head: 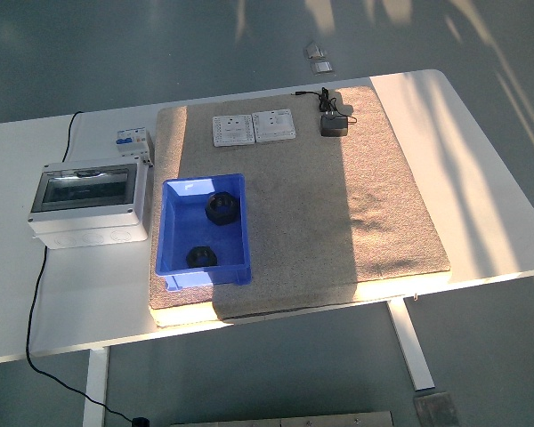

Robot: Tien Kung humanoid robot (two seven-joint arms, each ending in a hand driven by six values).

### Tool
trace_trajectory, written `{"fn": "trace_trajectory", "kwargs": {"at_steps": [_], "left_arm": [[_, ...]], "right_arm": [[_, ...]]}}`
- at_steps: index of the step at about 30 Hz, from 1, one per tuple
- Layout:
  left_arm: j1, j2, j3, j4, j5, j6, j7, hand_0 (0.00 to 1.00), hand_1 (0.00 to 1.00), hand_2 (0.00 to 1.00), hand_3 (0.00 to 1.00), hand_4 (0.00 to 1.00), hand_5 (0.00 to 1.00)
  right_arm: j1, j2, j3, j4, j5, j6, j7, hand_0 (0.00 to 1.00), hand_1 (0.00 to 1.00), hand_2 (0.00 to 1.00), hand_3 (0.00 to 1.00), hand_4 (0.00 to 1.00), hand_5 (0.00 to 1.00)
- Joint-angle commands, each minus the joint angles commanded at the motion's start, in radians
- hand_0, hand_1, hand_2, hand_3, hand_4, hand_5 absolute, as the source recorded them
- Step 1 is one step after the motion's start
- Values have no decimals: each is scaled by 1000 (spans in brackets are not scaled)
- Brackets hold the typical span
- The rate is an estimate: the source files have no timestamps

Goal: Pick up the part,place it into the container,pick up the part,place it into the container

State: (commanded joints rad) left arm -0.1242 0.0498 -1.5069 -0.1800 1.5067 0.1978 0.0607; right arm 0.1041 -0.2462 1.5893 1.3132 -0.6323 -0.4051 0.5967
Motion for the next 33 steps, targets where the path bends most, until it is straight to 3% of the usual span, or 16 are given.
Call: {"fn": "trace_trajectory", "kwargs": {"at_steps": [8, 21, 22, 33], "left_arm": [[0, -3, -9, 0, 8, 0, 2, 668, 660, 709, 593, 645, 619], [5, -8, -2, 0, -7, 6, -6, 668, 660, 705, 559, 649, 615], [5, -8, -4, 0, -4, 5, -5, 667, 659, 705, 550, 650, 614], [1, -9, -4, 0, 3, 3, -3, 667, 659, 700, 545, 649, 610]], "right_arm": [[18, 16, -54, -7, 83, 13, 48, 571, 183, 222, 269, 894, 544], [26, 23, -119, -19, 137, 58, 49, 498, 152, 196, 246, 881, 571], [26, 23, -120, -21, 143, 59, 49, 407, 128, 190, 237, 866, 581], [28, 27, -136, -45, 237, 85, 49, 361, 109, 177, 231, 863, 590]]}}
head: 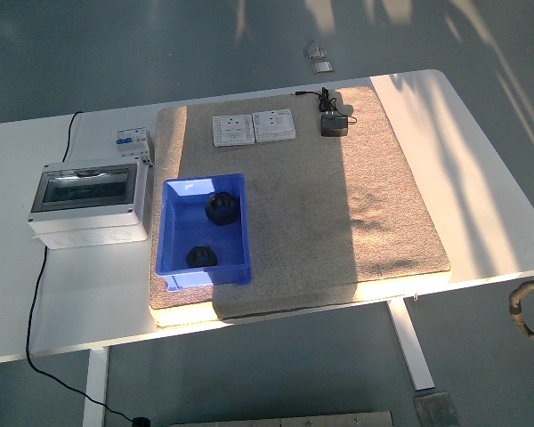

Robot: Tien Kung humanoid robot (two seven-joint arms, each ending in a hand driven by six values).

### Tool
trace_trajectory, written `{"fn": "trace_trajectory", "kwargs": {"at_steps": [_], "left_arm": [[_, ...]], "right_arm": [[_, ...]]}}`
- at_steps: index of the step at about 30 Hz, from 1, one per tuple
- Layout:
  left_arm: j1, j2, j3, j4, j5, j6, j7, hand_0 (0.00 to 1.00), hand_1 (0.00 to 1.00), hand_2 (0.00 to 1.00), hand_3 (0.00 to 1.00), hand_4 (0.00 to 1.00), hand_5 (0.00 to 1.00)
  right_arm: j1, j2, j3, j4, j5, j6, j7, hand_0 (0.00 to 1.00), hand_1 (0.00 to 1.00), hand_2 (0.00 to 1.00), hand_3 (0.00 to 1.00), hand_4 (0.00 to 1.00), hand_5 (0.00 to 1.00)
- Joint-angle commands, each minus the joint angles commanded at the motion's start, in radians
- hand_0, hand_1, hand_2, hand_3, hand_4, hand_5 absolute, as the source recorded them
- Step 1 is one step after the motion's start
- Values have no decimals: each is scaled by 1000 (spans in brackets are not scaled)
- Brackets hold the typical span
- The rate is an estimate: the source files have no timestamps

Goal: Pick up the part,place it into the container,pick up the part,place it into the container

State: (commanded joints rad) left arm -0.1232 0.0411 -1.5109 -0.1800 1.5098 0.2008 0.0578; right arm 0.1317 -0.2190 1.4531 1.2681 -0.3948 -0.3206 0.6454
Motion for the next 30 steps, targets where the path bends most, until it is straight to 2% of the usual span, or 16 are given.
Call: {"fn": "trace_trajectory", "kwargs": {"at_steps": [1, 6, 16, 18, 19, 24, 25, 30], "left_arm": [[0, 0, 0, 0, 0, 0, 0, 667, 660, 699, 547, 650, 610], [-1, -1, 0, 0, 4, -1, 0, 667, 660, 699, 547, 650, 610], [-1, -1, 1, 0, 4, 0, 0, 667, 660, 699, 559, 652, 606], [-2, -1, 1, 0, 4, 0, 0, 667, 660, 699, 559, 652, 606], [-2, 0, 1, 0, 3, 0, 0, 666, 659, 699, 563, 653, 604], [-2, 1, -2, 0, 6, 1, 0, 666, 659, 699, 563, 653, 604], [-2, 1, -2, 0, 6, 1, 0, 666, 659, 699, 565, 653, 603], [-3, 1, -1, 0, 6, 1, -1, 666, 659, 699, 565, 653, 603]], "right_arm": [[1, 0, -2, -1, 10, 0, 0, 291, 92, 171, 223, 857, 599], [1, 1, -4, -6, 58, -4, 0, 291, 92, 171, 223, 857, 599], [-6, 2, 15, -16, 150, -28, 0, 229, 82, 161, 215, 849, 617], [-6, 3, 15, -17, 141, -24, 0, 229, 82, 161, 215, 849, 617], [-6, 3, 13, -17, 129, -20, 0, 156, 76, 175, 238, 846, 612], [-3, 4, 7, -6, 30, 3, 0, 156, 76, 175, 238, 846, 612], [-2, 5, 6, -4, 15, 3, 0, 154, 167, 293, 375, 846, 604], [-1, 5, 9, -3, -7, -1, 0, 154, 167, 293, 375, 846, 604]]}}
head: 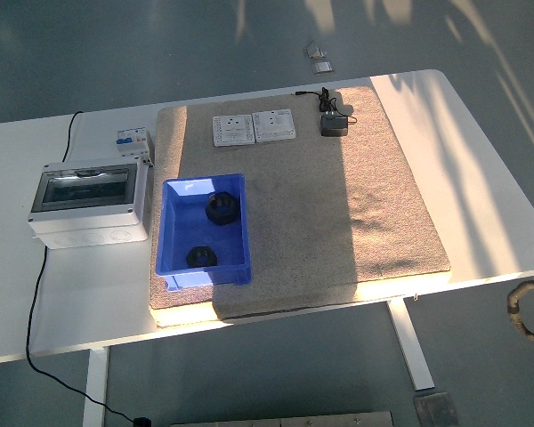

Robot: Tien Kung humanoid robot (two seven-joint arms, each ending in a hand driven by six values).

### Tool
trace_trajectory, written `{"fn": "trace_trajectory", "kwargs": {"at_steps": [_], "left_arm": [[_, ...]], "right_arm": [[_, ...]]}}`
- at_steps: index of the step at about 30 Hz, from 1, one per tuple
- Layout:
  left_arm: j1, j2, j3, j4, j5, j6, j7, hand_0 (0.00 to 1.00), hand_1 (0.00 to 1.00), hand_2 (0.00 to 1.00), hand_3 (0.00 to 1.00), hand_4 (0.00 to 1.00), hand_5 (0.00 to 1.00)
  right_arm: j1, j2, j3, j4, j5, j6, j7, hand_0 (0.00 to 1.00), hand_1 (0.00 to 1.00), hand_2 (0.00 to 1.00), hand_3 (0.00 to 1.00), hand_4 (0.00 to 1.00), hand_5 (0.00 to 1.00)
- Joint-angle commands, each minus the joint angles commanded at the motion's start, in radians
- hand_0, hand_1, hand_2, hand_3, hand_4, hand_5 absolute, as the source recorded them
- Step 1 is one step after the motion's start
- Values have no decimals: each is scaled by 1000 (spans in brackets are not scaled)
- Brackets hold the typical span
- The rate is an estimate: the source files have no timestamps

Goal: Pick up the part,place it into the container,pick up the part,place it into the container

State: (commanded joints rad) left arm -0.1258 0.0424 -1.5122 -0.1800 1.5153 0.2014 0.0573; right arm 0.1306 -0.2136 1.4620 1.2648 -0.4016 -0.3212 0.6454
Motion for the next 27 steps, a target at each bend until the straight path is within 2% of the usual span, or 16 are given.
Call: {"fn": "trace_trajectory", "kwargs": {"at_steps": [1, 6, 7, 27], "left_arm": [[0, 0, 0, 0, -1, 0, 0, 666, 659, 699, 567, 653, 603], [1, -1, 2, 0, -4, 0, 1, 666, 659, 699, 567, 653, 603], [1, -1, 2, 0, -4, 0, 1, 666, 659, 699, 569, 652, 603], [0, -3, 8, 0, -8, -1, 2, 666, 658, 696, 568, 653, 602]], "right_arm": [[-1, 0, 2, -2, 11, -1, 0, 144, 246, 470, 520, 850, 571], [-5, 1, 10, -12, 59, 3, 0, 144, 246, 470, 520, 850, 571], [-5, 1, 10, -13, 63, 4, 0, 49, 166, 384, 461, 848, 573], [-4, 13, 16, -16, 134, 36, 0, 28, 142, 344, 429, 845, 558]]}}
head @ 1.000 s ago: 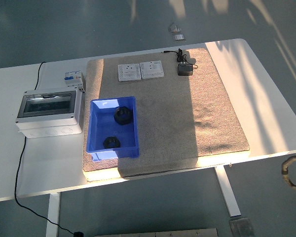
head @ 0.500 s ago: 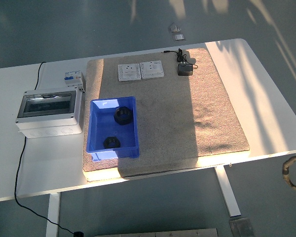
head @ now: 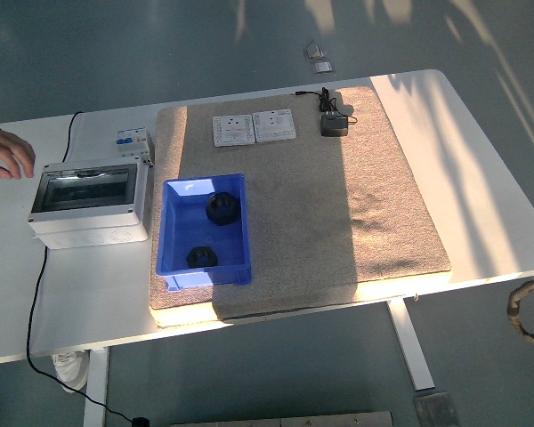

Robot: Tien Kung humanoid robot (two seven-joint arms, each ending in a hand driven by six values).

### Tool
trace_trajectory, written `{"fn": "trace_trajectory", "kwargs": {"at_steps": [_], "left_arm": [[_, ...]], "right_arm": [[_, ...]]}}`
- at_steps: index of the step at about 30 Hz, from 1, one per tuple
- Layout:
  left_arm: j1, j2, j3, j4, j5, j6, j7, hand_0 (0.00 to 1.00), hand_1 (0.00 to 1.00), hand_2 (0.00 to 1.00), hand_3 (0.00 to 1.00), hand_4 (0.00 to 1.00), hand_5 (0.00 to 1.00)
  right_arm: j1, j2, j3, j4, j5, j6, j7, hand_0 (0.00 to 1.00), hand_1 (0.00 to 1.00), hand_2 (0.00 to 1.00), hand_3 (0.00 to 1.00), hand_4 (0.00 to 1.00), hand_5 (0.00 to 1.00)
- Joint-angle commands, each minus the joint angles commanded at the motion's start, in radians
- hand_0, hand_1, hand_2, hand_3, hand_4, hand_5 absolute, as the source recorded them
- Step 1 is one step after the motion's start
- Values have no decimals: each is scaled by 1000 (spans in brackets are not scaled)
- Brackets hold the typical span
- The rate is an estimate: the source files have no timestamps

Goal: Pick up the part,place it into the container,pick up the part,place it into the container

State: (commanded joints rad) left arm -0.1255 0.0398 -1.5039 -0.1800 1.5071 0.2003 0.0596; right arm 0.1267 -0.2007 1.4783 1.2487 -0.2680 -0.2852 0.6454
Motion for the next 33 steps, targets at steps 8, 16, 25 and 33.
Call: {"fn": "trace_trajectory", "kwargs": {"at_steps": [8, 16, 25, 33], "left_arm": [[-3, 1, 2, 0, 1, -1, 1, 667, 658, 698, 569, 653, 602], [-5, 1, 3, 0, 3, -2, 2, 667, 659, 698, 569, 652, 601], [-4, 1, 3, 0, 3, -2, 0, 667, 659, 698, 570, 652, 602], [-4, -1, 1, 0, 0, -2, 0, 667, 659, 698, 569, 653, 604]], "right_arm": [[-1, -2, 7, 0, 0, 3, 0, 32, 143, 347, 431, 855, 536], [-3, -5, 10, -2, -6, 3, 0, 34, 146, 352, 433, 857, 533], [-7, -6, 16, -3, -14, 1, 0, 35, 146, 354, 438, 858, 533], [-7, -5, 15, -3, -18, 1, 0, 40, 147, 354, 440, 859, 532]]}}
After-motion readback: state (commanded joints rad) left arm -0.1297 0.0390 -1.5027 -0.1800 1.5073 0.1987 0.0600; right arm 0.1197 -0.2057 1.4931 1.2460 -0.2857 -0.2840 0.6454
